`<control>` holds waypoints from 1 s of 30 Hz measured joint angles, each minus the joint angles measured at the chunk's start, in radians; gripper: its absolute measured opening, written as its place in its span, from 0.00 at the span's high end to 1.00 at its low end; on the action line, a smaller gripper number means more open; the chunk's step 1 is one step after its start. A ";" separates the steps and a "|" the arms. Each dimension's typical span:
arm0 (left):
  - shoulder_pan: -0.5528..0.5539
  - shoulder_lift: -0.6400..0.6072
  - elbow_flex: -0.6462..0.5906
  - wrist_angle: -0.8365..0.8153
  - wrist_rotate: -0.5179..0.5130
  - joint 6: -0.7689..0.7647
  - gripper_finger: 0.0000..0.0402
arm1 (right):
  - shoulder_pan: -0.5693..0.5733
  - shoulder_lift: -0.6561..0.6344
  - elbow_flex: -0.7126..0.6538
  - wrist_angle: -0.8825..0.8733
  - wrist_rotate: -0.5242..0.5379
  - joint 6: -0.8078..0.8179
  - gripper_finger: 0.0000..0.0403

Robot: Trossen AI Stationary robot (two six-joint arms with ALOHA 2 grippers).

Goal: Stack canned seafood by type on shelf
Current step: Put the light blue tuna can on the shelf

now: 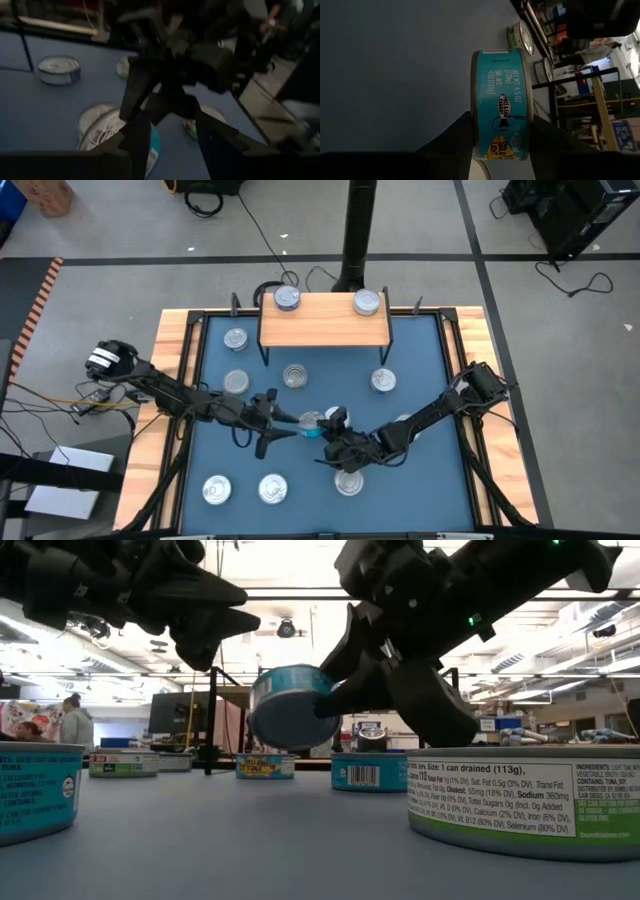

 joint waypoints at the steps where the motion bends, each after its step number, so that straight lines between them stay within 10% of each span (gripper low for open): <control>1: 0.005 -0.013 -0.018 0.020 -0.002 -0.004 0.60 | -0.002 -0.001 0.000 -0.004 0.003 -0.014 0.62; 30: 0.087 -0.125 -0.116 0.102 -0.003 0.038 0.60 | -0.134 -0.161 0.177 -0.215 0.125 -0.411 0.62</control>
